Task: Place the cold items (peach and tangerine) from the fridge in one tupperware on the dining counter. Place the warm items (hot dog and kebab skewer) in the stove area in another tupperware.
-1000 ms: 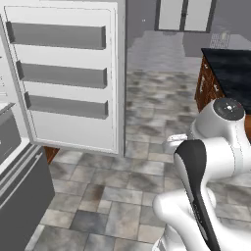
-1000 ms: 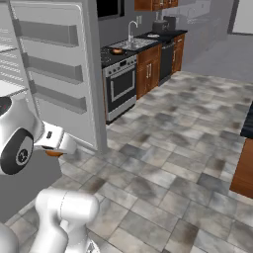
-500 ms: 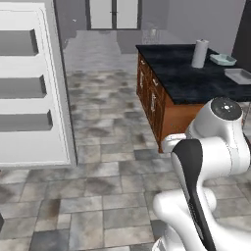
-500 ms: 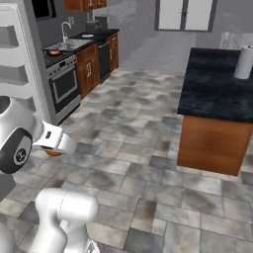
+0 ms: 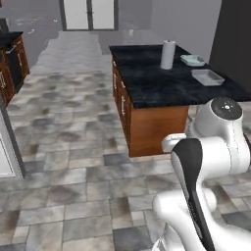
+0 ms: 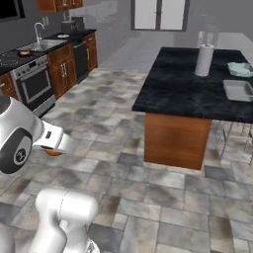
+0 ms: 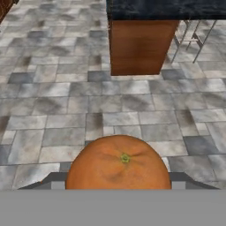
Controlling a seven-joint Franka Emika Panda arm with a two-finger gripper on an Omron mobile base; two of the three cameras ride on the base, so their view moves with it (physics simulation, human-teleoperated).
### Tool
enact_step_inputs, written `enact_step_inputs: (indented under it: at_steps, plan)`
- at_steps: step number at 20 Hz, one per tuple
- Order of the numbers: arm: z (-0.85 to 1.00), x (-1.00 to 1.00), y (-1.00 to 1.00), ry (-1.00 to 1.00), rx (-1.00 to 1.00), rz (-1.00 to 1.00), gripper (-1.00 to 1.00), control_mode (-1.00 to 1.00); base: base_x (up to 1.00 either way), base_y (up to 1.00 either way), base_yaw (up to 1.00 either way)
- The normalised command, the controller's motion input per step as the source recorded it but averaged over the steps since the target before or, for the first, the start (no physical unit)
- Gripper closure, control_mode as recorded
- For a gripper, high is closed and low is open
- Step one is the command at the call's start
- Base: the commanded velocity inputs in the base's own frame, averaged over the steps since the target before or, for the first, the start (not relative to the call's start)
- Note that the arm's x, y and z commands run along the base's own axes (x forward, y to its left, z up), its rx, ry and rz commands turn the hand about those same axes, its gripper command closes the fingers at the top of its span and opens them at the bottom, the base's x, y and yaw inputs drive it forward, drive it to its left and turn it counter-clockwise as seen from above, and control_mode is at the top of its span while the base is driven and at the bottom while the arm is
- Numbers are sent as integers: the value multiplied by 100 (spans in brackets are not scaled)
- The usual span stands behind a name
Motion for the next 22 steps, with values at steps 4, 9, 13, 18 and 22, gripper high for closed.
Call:
enact_step_inputs:
  at_steps: [4,9,13,18,22]
  plan:
    - [0,0,0,0,0,0,100,100,58,-100,0]
    - [0,0,0,0,0,0,100,100,68,-100,0]
    - [0,0,0,0,0,0,100,100,69,-100,0]
    - [0,0,0,0,0,0,100,100,66,-100,2]
    - [0,0,0,0,0,0,100,100,61,-100,3]
